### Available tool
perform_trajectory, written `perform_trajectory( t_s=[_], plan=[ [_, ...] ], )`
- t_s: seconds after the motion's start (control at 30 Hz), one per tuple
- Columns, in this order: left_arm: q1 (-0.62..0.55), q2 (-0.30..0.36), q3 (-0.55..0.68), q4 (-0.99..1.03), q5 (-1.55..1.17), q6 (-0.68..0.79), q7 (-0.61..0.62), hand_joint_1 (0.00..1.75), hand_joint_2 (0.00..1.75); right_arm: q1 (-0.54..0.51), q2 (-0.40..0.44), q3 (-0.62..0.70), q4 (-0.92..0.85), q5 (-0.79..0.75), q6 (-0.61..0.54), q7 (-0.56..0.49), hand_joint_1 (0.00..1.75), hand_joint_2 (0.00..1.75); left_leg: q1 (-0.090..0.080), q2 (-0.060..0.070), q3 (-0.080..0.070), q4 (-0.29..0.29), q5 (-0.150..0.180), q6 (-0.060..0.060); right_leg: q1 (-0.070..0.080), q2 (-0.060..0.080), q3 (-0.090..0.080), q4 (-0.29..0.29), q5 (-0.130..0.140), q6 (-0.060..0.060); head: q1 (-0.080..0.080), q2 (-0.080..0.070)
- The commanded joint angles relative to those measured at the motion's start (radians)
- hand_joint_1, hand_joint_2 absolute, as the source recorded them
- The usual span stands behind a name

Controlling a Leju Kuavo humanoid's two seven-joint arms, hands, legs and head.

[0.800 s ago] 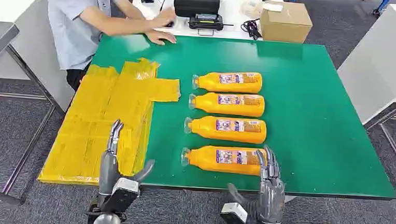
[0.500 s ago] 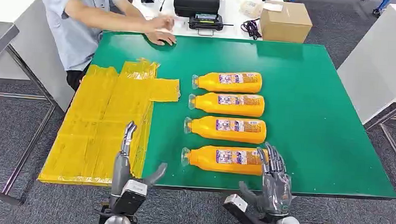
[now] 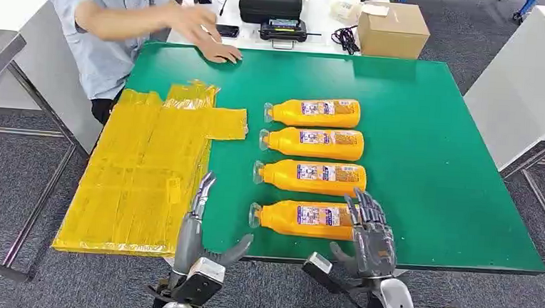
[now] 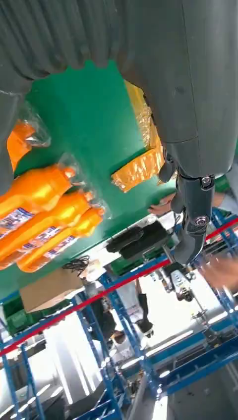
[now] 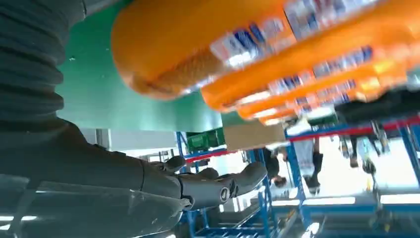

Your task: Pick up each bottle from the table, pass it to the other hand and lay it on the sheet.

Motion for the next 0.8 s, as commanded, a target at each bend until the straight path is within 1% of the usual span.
perform_trajectory(
  t_s=[0.03, 0.1, 0.17, 0.33, 0.37, 0.53, 0.57, 0.73, 0.77, 0.8],
  plan=[
    [-0.046, 0.018, -0.073, 0.079, 0.015, -0.014, 0.012, 0.0, 1.75, -0.178, -0.046, 0.054, 0.258, 0.036, 0.054, 0.017, 0.0, 1.75, 0.001, 0.003, 0.005, -0.001, -0.001, -0.002, 0.001, 0.003, 0.005, -0.002, 0.0, -0.002, 0.0, 0.0],
    [-0.048, 0.017, -0.076, 0.084, 0.016, -0.014, 0.012, 0.0, 1.75, -0.195, -0.047, 0.055, 0.273, 0.036, 0.059, 0.015, 0.0, 1.75, 0.0, 0.003, 0.003, -0.001, -0.001, -0.001, 0.0, 0.002, 0.002, -0.001, 0.0, -0.001, -0.001, 0.0],
    [-0.056, 0.016, -0.083, 0.093, 0.024, -0.015, 0.009, 0.0, 1.75, -0.234, -0.044, 0.066, 0.328, 0.042, 0.071, 0.014, 0.0, 1.75, 0.001, 0.002, 0.004, -0.001, -0.001, -0.002, 0.001, 0.001, 0.004, -0.001, 0.0, -0.002, 0.0, 0.0],
    [-0.06, 0.016, -0.091, 0.091, 0.031, -0.008, 0.004, 0.0, 1.75, -0.261, -0.031, 0.085, 0.364, 0.039, 0.077, 0.006, 0.0, 1.75, 0.001, 0.002, 0.004, -0.001, -0.001, -0.002, 0.001, 0.002, 0.004, -0.001, 0.0, -0.002, 0.0, 0.0],
    [-0.06, 0.016, -0.093, 0.089, 0.032, -0.006, 0.004, 0.0, 1.75, -0.261, -0.029, 0.092, 0.365, 0.035, 0.085, 0.002, 0.0, 1.75, 0.001, 0.003, 0.006, 0.0, -0.002, -0.002, 0.002, 0.002, 0.005, -0.001, -0.001, -0.003, 0.0, 0.0],
    [-0.06, 0.017, -0.098, 0.083, 0.032, -0.004, 0.004, 0.0, 1.75, -0.257, -0.03, 0.109, 0.357, 0.039, 0.092, 0.003, 0.0, 1.75, 0.0, 0.001, 0.002, 0.0, -0.001, -0.001, 0.001, 0.001, 0.002, -0.001, 0.0, -0.001, 0.0, 0.0],
    [-0.06, 0.017, -0.098, 0.083, 0.032, -0.004, 0.004, 0.0, 1.75, -0.257, -0.03, 0.109, 0.357, 0.039, 0.092, 0.003, 0.0, 1.75, 0.001, 0.002, 0.005, 0.0, -0.002, -0.002, 0.001, 0.001, 0.005, -0.001, -0.001, -0.002, 0.0, 0.0],
    [-0.06, 0.017, -0.1, 0.082, 0.033, -0.002, 0.005, 0.0, 1.75, -0.252, -0.033, 0.117, 0.348, 0.035, 0.097, 0.0, 0.0, 1.75, 0.0, 0.001, 0.002, 0.0, 0.0, -0.001, 0.0, 0.0, 0.002, -0.001, 0.0, -0.001, 0.0, 0.0],
    [-0.068, 0.028, -0.106, 0.087, 0.032, -0.001, 0.004, 0.0, 1.75, -0.251, -0.032, 0.123, 0.344, 0.034, 0.099, -0.003, 0.0, 1.75, 0.001, 0.002, 0.004, 0.0, -0.001, -0.002, 0.001, 0.001, 0.004, -0.001, -0.001, -0.002, 0.0, 0.0],
    [-0.079, 0.033, -0.103, 0.099, 0.048, -0.001, -0.003, 0.0, 1.75, -0.244, -0.037, 0.14, 0.327, 0.038, 0.105, -0.005, 0.0, 1.75, 0.001, 0.001, 0.003, 0.0, -0.001, -0.001, 0.001, 0.001, 0.003, -0.001, 0.0, -0.001, 0.0, 0.0]
  ],
)
